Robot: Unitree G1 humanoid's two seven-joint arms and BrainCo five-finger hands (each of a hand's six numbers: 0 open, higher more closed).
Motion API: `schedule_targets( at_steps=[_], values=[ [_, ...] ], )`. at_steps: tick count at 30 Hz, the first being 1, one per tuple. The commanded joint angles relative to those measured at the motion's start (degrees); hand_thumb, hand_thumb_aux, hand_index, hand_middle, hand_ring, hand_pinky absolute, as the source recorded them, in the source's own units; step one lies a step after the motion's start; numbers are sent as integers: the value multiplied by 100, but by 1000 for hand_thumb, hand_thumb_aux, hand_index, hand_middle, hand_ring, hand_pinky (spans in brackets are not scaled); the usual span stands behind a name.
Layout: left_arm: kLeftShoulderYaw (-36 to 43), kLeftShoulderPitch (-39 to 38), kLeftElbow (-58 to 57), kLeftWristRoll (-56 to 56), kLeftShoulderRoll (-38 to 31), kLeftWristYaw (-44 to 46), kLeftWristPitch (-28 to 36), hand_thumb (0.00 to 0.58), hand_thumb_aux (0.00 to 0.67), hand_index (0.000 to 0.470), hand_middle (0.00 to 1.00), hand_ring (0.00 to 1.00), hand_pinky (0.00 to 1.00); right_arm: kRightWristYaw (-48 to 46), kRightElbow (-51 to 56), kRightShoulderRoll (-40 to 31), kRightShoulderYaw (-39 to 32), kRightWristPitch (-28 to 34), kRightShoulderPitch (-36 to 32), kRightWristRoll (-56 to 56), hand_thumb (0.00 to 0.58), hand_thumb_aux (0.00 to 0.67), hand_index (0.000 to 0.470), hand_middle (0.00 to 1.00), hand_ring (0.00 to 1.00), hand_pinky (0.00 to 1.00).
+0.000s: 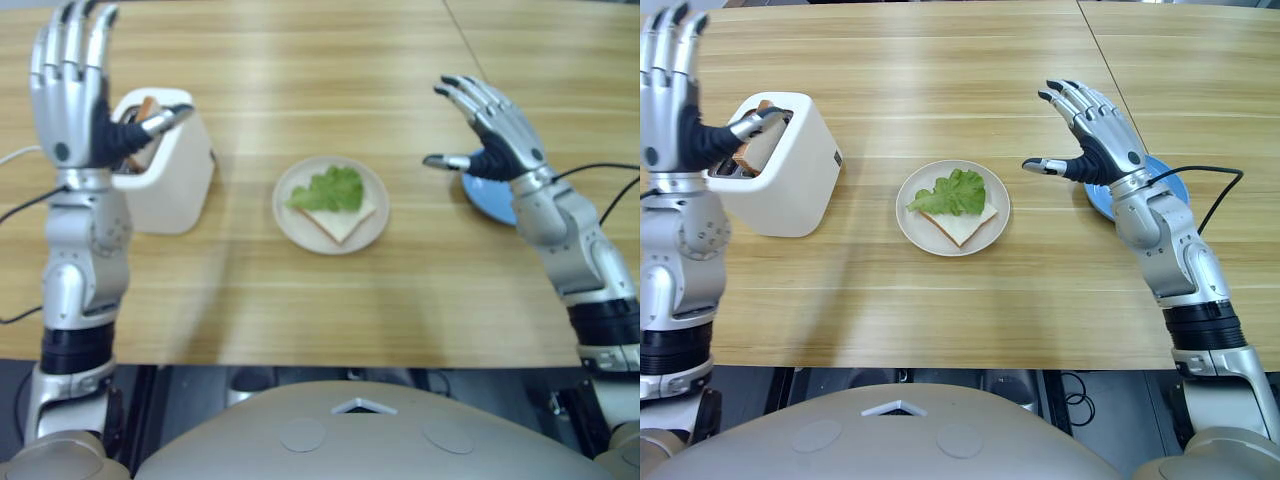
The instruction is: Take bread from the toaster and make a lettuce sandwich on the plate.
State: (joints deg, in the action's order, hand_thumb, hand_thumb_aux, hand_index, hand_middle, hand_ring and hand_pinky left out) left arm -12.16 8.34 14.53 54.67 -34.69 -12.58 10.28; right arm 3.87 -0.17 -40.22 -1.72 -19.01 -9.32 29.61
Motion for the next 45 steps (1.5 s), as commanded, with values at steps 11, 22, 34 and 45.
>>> schedule_targets(
  at_steps=[11,22,34,45],
  values=[
    [980,526,-2649,-280,139,741,821,0,0,0,0,0,0,5,312,177,118,-85,136,53,0,0,0,0,0,0],
    [1204,485,-2522,-572,128,667,808,14,8,5,0,0,0,49,454,199,75,-73,159,196,0,0,0,0,0,0],
    [1478,318,-2132,-275,-32,761,1001,0,0,0,0,0,0,67,528,192,67,-79,139,241,0,0,0,0,0,0],
    [1726,215,-2040,-125,-192,1025,1041,0,0,0,0,0,0,85,612,219,35,-94,108,235,0,0,0,0,0,0]
  ],
)
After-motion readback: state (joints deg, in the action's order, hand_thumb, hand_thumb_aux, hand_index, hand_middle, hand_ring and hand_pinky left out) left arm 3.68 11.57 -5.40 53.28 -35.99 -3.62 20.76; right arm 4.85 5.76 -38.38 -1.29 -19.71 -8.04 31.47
